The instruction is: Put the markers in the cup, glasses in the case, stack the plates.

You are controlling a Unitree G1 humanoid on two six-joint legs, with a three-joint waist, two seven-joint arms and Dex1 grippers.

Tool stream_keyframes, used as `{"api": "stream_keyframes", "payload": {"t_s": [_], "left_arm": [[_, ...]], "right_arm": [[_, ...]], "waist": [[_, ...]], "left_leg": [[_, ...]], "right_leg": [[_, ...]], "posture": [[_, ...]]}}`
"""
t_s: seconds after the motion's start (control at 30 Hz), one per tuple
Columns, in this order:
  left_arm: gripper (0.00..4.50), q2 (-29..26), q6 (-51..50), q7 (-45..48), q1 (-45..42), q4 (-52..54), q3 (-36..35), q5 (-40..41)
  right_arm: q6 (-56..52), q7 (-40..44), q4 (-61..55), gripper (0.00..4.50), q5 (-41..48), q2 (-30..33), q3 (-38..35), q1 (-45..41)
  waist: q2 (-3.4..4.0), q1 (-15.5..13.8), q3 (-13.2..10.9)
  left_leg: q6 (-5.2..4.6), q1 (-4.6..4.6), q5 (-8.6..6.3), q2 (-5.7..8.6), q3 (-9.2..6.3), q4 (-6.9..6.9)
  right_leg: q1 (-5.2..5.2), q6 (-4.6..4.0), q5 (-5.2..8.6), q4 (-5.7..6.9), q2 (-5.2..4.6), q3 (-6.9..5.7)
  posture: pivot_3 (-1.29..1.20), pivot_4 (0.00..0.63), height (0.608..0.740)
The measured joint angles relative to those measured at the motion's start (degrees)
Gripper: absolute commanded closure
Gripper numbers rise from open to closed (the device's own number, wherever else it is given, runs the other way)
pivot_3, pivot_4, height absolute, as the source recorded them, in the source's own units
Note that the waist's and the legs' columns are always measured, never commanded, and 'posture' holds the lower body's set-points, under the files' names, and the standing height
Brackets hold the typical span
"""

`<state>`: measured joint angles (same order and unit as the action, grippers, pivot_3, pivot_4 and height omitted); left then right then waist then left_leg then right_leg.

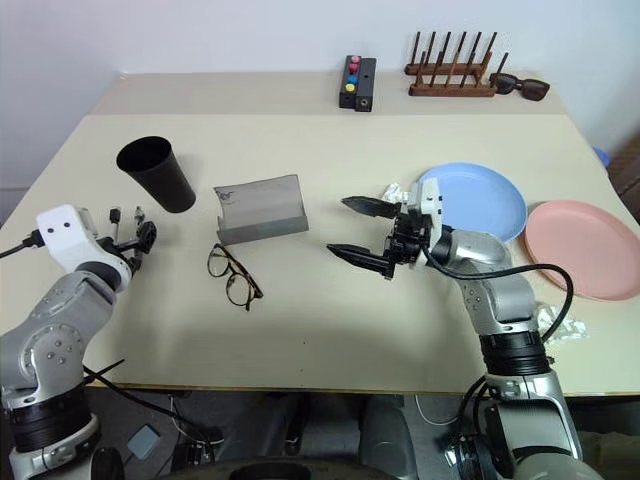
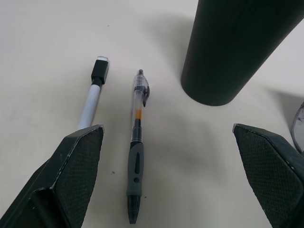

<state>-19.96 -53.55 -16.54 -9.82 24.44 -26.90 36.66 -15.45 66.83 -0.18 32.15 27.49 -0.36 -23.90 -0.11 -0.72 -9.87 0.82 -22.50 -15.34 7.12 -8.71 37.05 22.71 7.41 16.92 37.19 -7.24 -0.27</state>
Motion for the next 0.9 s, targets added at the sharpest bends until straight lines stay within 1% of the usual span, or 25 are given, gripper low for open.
{"api": "stream_keyframes", "payload": {"t_s": [0.13,0.23,0.53,0.77,0.9], "left_arm": [[0.04,0.85,-0.10,-1.04,-0.40,-1.91,-1.91,-0.76],[0.04,1.74,-0.05,-1.50,-0.87,-2.88,-2.02,-1.77],[0.04,3.68,0.52,-2.66,-7.66,-8.98,-1.99,-4.93],[0.04,4.44,-0.06,-3.16,-11.23,-12.11,-2.35,-5.28],[0.04,4.97,-1.13,-4.86,-12.79,-14.79,-3.70,-6.21]], "right_arm": [[0.13,0.02,0.43,0.00,-0.33,-0.04,0.01,-0.23],[0.17,0.03,0.43,0.00,-0.43,-0.18,0.04,-0.93],[0.97,-0.16,0.43,0.00,-0.91,-0.49,0.09,-1.22],[1.26,-0.98,0.42,0.00,-1.56,-0.48,0.07,-1.12],[1.28,-1.45,0.39,0.00,-1.63,-0.45,0.03,-0.84]], "waist": [[0.00,0.01,0.00],[-0.01,0.00,0.00],[-0.06,-0.01,0.01],[-0.07,0.03,0.01],[-0.07,0.02,0.01]], "left_leg": [[0.00,0.00,0.00,-0.01,0.01,0.00],[0.00,0.00,0.00,0.00,0.03,0.01],[0.00,0.00,0.00,0.00,0.05,0.03],[0.00,0.00,0.00,-0.01,0.09,0.03],[0.01,0.00,0.00,-0.01,0.11,0.03]], "right_leg": [[0.02,0.00,0.00,0.01,0.01,0.01],[0.01,0.01,-0.01,0.01,0.01,0.01],[0.02,0.03,-0.02,0.02,0.01,0.02],[0.05,0.04,-0.03,0.04,0.02,0.02],[0.06,0.04,-0.03,0.05,0.02,0.03]], "posture": [[0.00,0.150,0.740],[0.00,0.150,0.740],[0.00,0.150,0.740],[0.00,0.150,0.740],[0.00,0.150,0.740]]}}
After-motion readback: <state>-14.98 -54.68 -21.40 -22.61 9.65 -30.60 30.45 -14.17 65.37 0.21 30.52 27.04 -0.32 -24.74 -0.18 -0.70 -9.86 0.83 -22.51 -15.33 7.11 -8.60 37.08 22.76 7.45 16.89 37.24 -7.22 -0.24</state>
